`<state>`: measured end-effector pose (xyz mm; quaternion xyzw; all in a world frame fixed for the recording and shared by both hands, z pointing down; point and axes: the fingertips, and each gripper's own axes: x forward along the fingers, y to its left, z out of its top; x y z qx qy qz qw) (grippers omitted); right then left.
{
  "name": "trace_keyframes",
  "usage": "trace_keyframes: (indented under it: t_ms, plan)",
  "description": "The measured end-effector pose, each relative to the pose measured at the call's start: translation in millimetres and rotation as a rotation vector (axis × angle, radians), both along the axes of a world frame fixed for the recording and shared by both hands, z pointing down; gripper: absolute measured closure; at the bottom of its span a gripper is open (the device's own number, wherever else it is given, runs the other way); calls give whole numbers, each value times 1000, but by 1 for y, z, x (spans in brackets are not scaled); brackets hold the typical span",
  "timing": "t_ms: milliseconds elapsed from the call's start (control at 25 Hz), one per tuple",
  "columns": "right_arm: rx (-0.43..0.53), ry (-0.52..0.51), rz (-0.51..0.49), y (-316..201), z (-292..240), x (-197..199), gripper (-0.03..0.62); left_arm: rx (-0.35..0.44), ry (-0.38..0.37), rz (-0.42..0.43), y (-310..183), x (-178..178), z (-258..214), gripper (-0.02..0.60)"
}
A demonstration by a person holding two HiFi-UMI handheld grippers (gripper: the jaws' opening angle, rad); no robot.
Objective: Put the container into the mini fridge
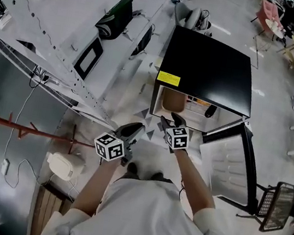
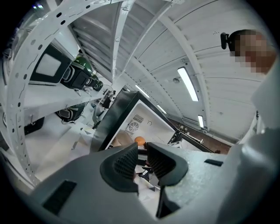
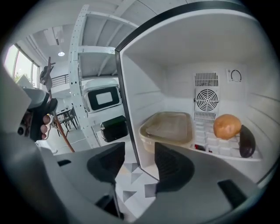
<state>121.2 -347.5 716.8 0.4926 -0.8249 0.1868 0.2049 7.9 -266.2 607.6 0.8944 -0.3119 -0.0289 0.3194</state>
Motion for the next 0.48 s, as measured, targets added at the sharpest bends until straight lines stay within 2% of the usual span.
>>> trace_keyframes:
  t_ms: [480]
  plan:
    - [33,119,-44,-36,8,-18,303,-16,-17,16,-2,-37,16,514]
